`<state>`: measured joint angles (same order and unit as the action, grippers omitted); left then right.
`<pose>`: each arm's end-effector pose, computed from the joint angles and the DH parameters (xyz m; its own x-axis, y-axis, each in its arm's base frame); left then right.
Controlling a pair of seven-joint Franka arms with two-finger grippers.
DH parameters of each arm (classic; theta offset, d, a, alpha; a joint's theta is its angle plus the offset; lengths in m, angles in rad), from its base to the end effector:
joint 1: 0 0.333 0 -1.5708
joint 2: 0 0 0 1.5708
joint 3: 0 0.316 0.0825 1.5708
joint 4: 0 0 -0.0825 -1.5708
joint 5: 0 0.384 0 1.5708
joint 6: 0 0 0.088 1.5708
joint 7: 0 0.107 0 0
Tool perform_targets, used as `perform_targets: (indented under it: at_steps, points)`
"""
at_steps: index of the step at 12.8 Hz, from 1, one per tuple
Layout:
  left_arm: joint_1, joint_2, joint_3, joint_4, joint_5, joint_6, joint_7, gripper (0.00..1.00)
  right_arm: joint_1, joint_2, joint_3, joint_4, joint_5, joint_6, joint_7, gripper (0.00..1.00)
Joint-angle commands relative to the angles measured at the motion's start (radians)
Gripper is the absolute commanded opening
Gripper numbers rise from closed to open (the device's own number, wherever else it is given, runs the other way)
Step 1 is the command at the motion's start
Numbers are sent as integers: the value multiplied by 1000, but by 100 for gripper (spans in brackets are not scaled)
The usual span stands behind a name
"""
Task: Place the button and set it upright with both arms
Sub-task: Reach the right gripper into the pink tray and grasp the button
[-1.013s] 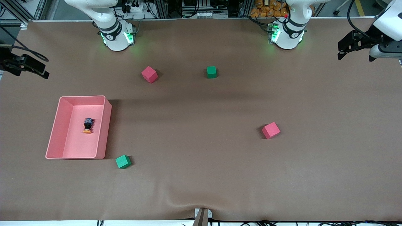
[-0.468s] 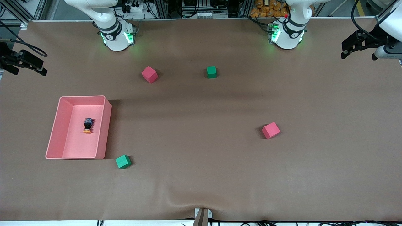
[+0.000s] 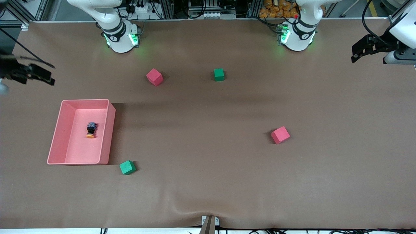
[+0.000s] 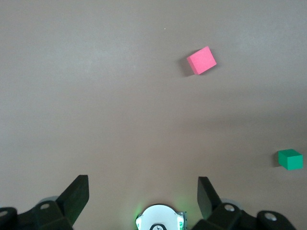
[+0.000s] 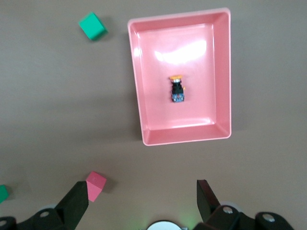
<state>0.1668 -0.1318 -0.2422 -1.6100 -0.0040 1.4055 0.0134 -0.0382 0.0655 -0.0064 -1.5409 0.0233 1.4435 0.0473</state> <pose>0.4941 -0.0471 0.6596 0.9934 -0.0847 -0.0768 -0.0870 -0.9959 -0.0265 0.5588 -0.0221 0.5919 0.9827 -0.0883 -0.1630 -0.0920 -0.9956 -0.0152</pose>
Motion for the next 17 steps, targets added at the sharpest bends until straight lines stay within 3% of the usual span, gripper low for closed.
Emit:
perform_targets:
  at_steps: [1, 5, 10, 17]
  points:
    - [8, 0, -6, 1, -19, -13, 20, 100, -38, 147, 2, 13, 17, 44, -26, 100]
    - [8, -5, -9, -17, -21, -13, 22, 100, -75, 266, 2, -86, 18, 255, -29, 100]
    - [8, -11, -11, -27, -21, -13, 22, 100, -91, 312, 2, -341, 18, 651, -94, 100]
    - [3, -14, -12, -39, -21, -16, 22, 100, -121, 436, 3, -370, 26, 803, -159, 100]
